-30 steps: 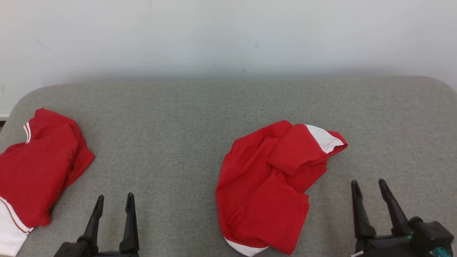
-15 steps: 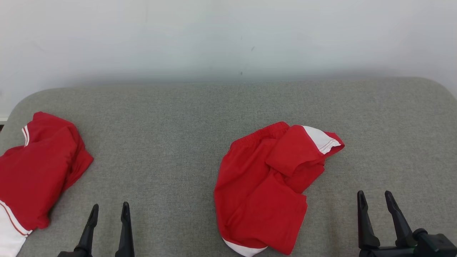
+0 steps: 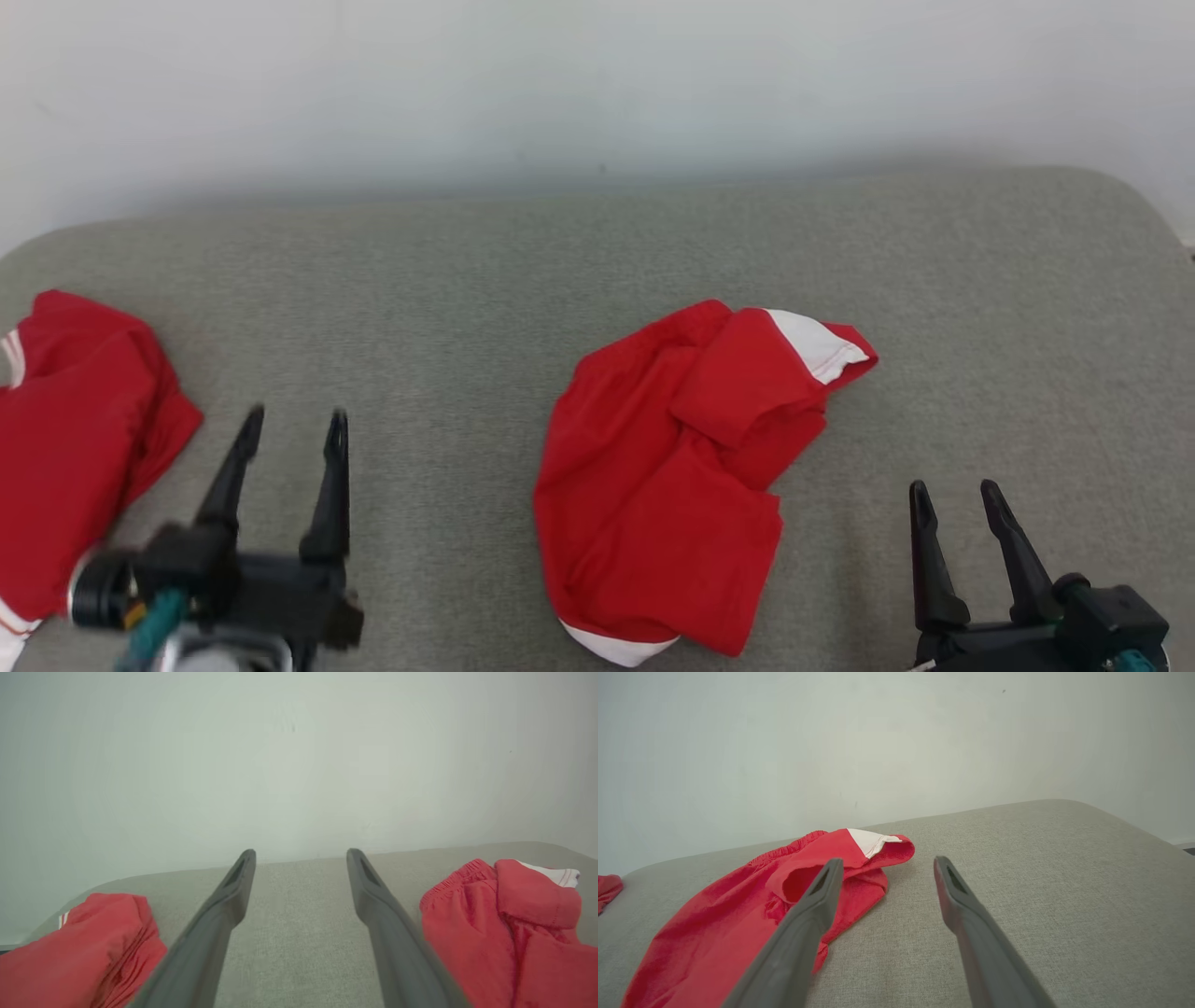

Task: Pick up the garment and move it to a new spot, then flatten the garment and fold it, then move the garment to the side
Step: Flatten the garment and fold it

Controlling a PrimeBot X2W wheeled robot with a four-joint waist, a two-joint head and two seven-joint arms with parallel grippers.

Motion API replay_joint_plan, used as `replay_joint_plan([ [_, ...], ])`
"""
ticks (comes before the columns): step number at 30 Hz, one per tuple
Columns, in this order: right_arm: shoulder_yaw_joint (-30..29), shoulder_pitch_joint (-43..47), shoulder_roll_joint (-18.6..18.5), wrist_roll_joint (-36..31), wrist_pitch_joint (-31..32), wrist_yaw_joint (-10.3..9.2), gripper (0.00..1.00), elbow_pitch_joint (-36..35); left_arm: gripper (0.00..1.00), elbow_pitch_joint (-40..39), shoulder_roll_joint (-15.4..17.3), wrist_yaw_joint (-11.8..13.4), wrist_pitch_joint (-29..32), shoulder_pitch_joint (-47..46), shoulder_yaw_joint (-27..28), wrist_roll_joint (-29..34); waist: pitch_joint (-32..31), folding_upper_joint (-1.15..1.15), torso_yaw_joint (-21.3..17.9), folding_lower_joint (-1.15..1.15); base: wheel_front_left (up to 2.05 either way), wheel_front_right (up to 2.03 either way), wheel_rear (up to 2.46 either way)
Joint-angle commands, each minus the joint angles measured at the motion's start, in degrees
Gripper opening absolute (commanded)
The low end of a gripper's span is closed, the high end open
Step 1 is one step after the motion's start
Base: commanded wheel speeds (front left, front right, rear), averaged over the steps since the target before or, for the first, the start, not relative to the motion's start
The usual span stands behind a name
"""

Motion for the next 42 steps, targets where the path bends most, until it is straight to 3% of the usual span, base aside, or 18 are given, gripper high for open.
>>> replay_joint_plan([
  [1,0.01,-0.54,0.06,0.01,-0.02,-0.12,1.00,0.02,1.00,0.50,0.65,-0.05,-0.19,-1.58,-0.54,-0.51,1.56,0.00,-1.77,0.00,0.00,0.00,0.00],
  [10,0.98,-3.74,0.35,1.03,-0.03,-0.12,1.00,1.29,1.00,6.98,12.56,0.00,5.03,-20.39,-12.55,-9.65,5.87,0.00,-8.25,0.00,0.00,0.00,0.00],
  [15,1.25,-4.98,0.53,1.67,-0.03,-0.12,1.00,1.89,1.00,9.50,16.37,0.00,8.25,-27.57,-20.14,-14.50,7.84,0.00,-10.93,0.00,0.00,0.00,0.00],
  [30,2.71,-8.07,0.92,3.40,-0.03,-0.13,1.00,4.01,1.00,18.90,22.32,0.01,15.38,-38.52,-44.79,-30.82,12.12,0.00,-16.54,0.00,0.00,0.00,0.00],
  [40,2.94,-9.06,0.98,3.76,-0.03,-0.13,1.00,4.48,1.00,26.48,23.20,0.01,15.85,-41.99,-54.35,-35.97,13.64,0.00,-18.84,0.00,0.00,0.00,0.00],
  [41,2.85,-8.96,0.98,3.88,-0.03,-0.13,1.00,4.50,0.65,27.09,23.05,0.01,16.22,-42.17,-55.39,-36.90,13.67,0.00,-18.94,0.00,0.00,0.00,0.00],
  [42,2.66,-8.89,0.98,4.04,-0.03,-0.13,1.00,4.49,0.16,27.36,23.00,0.01,16.41,-42.50,-56.46,-37.82,13.69,0.00,-18.99,0.00,0.00,0.00,0.00],
])
